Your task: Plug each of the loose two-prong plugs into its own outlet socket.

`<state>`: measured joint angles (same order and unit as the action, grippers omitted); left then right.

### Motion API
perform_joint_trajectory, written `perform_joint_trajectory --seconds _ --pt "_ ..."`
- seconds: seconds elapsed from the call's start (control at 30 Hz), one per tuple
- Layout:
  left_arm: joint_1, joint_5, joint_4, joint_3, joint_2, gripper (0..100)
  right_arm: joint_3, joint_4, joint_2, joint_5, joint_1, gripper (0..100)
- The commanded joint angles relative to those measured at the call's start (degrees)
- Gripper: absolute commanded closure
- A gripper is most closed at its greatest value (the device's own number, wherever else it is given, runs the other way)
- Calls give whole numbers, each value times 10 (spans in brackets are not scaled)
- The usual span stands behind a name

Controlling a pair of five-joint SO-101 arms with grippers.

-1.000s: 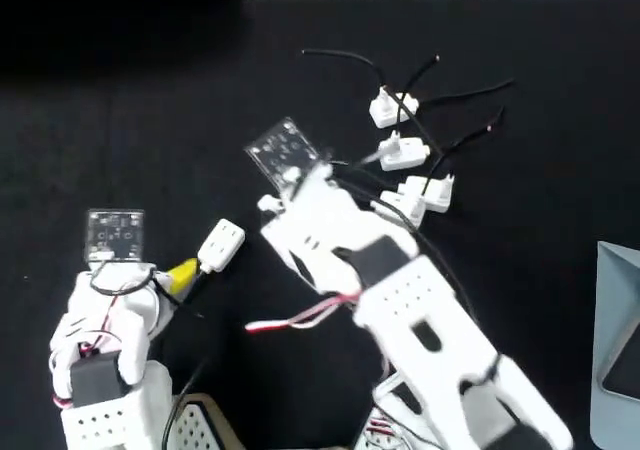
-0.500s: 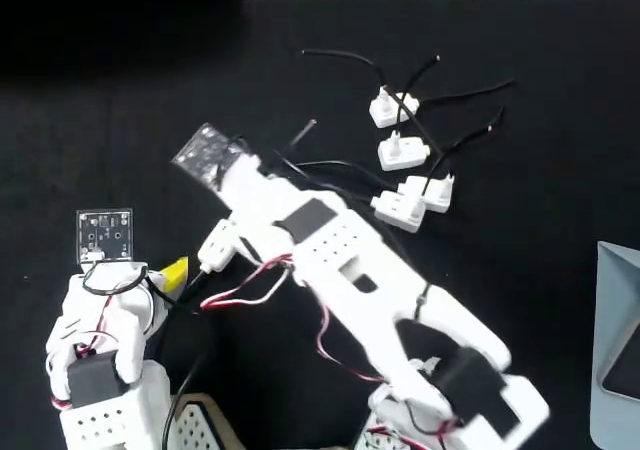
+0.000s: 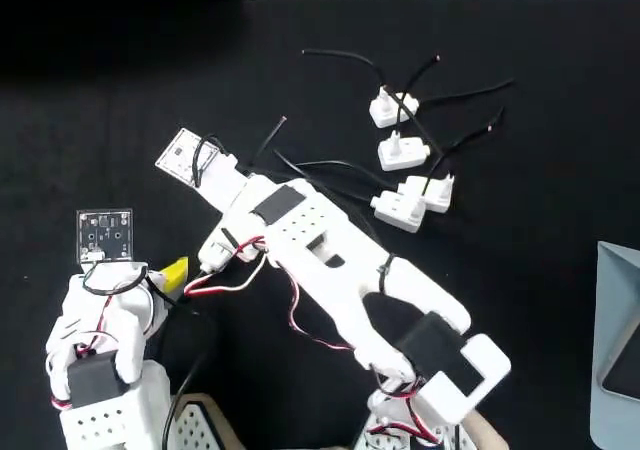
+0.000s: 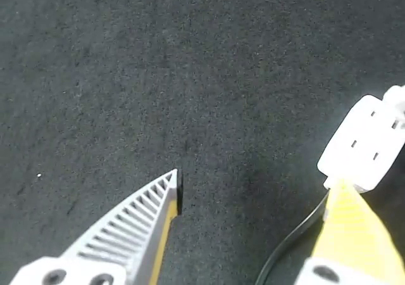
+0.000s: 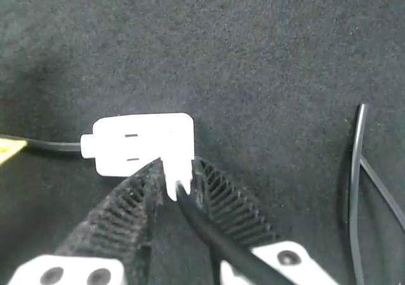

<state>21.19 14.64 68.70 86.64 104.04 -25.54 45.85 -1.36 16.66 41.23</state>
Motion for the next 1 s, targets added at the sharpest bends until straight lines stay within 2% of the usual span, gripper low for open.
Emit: perform_joint_trajectory --seconds 0.0,0.73,0.97 --pt "5 -5 -10 -12 2 640 27 -15 -5 1 6 987" --pt "6 -5 -10 -7 2 640 -8 -59 -87 2 11 987" --pt "6 -5 -10 -6 2 640 -13 -57 -58 -2 -25 987"
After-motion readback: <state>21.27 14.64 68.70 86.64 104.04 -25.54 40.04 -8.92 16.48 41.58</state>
